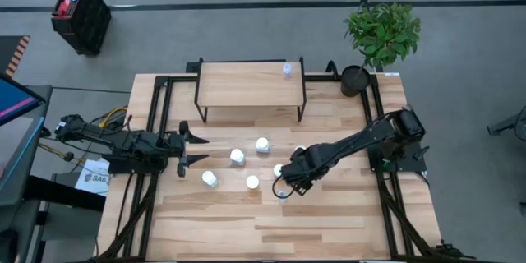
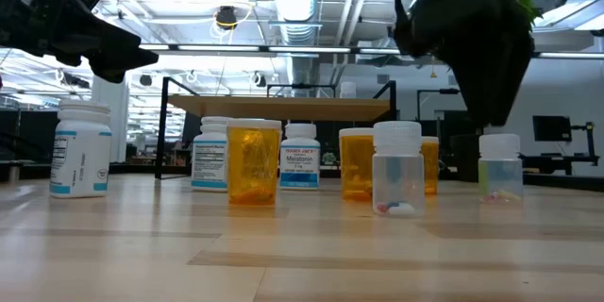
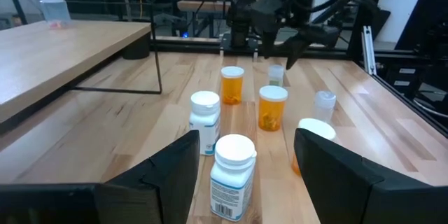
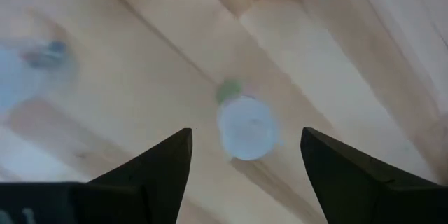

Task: Pick and place medicine bottles onto shelf by color
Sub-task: Put the top transparent pill bottle aligned with the other transparent pill bottle on the shelf

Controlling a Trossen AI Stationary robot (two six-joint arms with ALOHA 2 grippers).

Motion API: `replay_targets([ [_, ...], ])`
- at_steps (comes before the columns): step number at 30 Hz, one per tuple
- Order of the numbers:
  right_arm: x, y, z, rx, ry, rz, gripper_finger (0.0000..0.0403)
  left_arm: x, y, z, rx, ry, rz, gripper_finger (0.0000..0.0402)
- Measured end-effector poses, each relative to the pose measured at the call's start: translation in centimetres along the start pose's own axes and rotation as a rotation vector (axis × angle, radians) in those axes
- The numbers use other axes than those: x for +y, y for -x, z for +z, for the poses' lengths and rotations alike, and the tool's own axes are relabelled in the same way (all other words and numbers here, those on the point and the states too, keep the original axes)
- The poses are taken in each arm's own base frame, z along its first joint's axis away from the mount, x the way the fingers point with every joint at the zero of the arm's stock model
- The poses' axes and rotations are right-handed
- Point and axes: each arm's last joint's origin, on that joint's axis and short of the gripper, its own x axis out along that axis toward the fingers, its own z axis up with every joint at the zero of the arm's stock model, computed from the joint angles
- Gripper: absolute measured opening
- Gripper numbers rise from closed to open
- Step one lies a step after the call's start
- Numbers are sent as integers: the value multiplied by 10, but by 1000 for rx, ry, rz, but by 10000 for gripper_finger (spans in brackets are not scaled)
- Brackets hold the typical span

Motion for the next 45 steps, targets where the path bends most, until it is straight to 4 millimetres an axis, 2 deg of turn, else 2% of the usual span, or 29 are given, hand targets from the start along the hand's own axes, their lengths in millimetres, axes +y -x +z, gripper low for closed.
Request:
replay_targets([
  [12,10,-21,5,60,12,-10,283,0,0,0,0,0,0,222],
  [18,9,-21,4,74,-2,-14,262,0,0,0,1,0,3,222],
  [22,9,-20,3,88,-23,-15,231,0,0,0,2,-1,3,222],
  [33,7,-18,7,89,-65,-8,111,0,0,0,5,-1,3,222],
  [37,10,0,16,62,-81,46,109,0,0,-1,6,-2,3,222],
  [45,15,74,35,-10,-125,185,114,0,0,-1,6,-1,2,222],
])
